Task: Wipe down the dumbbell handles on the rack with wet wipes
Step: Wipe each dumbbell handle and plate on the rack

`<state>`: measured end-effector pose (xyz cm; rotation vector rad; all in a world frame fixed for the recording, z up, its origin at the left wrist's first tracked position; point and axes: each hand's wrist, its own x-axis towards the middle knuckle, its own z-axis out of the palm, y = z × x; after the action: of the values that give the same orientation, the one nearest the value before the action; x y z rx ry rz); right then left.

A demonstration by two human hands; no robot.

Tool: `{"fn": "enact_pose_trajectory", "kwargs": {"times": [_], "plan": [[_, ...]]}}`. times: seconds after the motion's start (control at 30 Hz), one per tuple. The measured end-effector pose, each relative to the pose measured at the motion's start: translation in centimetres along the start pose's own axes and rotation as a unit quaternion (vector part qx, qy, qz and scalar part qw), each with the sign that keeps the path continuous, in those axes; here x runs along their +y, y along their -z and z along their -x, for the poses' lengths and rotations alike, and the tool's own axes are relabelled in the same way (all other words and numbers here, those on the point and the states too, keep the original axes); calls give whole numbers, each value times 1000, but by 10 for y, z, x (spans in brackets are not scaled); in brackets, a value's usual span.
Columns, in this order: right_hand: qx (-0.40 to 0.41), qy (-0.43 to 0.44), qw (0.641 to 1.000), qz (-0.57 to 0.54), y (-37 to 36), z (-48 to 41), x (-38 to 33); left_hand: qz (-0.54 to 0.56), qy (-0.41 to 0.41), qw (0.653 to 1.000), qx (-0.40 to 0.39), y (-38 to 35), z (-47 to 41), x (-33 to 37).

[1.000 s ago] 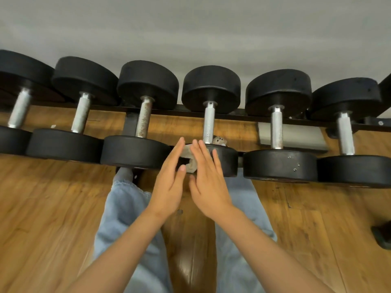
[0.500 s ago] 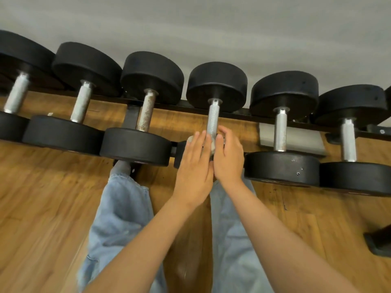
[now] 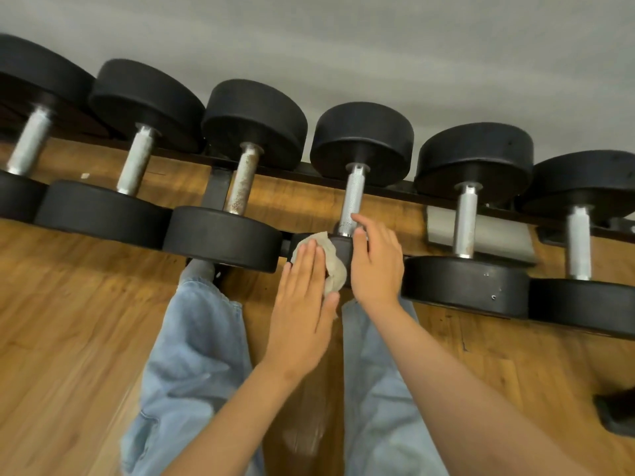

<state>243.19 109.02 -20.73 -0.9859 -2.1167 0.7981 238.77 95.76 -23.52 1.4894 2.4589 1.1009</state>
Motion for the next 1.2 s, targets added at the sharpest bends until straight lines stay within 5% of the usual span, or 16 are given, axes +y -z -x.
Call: {"fn": "enact_pose_trajectory", "kwargs": {"times": [0.5, 0.6, 0.77, 0.83, 0.9, 1.07, 1.2], "plan": [[-5, -12, 1000, 2, 1, 0, -3, 60, 42, 976, 206, 35, -47, -14], [0, -12, 1000, 1, 2, 2, -5, 22, 31, 985, 170, 21, -37, -17], [7, -11, 1000, 1, 0, 1, -5, 111, 49, 989, 79, -3, 0, 2], [8, -8, 1000, -2, -1, 1, -4, 42, 5, 998, 35, -9, 5, 5], [11, -4, 1000, -5, -1, 2, -4, -8, -18, 1000, 18, -9, -6, 0], [13, -3, 1000, -14, -1, 1, -5, 88, 48, 995, 0, 1, -27, 2], [15, -9, 1000, -14, -2, 3, -3, 30, -25, 999, -27, -10, 18, 14]]}}
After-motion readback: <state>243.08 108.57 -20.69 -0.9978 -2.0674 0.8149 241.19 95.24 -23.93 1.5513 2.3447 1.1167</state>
